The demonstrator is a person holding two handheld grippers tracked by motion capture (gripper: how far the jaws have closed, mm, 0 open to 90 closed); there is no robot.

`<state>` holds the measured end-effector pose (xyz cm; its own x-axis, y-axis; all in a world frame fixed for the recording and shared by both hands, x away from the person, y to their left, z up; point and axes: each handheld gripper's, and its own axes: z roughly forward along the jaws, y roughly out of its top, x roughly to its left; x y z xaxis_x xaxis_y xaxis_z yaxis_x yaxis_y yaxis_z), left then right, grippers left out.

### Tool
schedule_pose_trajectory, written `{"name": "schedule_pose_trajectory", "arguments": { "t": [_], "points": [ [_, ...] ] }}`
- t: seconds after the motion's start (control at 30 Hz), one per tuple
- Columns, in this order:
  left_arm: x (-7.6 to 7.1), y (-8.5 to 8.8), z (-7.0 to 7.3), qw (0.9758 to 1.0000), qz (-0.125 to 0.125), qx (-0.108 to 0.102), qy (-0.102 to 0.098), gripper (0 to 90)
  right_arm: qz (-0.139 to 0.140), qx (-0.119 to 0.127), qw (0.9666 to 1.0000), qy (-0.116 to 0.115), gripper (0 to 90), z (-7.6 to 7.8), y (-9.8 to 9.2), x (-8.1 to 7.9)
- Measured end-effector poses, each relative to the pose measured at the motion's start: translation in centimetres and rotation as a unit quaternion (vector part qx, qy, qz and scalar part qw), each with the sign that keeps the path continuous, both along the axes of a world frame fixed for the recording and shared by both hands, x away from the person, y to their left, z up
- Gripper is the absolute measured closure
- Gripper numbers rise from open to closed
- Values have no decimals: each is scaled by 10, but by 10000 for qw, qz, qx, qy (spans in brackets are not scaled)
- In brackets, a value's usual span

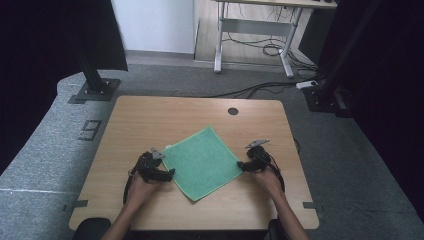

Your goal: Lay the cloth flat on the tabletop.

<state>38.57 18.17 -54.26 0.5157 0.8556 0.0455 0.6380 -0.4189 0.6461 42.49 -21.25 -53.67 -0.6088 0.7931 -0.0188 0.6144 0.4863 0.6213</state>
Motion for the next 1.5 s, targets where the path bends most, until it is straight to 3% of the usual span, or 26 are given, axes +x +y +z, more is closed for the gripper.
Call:
{"name": "schedule_pose_trajectory", "arguments": {
  "t": [0.23,0.43,0.73,1.27,1.5],
  "points": [
    [22,7,0,9999,118,-7,51,40,167,-68,9998,-63,314,0,9,-24],
    [49,11,-1,9998,111,-75,119,40,272,12,9996,-98,314,-1,18,-42],
    [71,9,-3,9997,49,-205,150,35,353,90,9993,-130,304,-2,26,-58],
    [75,10,-4,9996,44,-265,96,30,360,166,9992,-90,296,-3,27,-64],
    [71,6,0,9999,47,-132,52,41,343,170,9992,-79,282,-3,28,-64]
  ]
}}
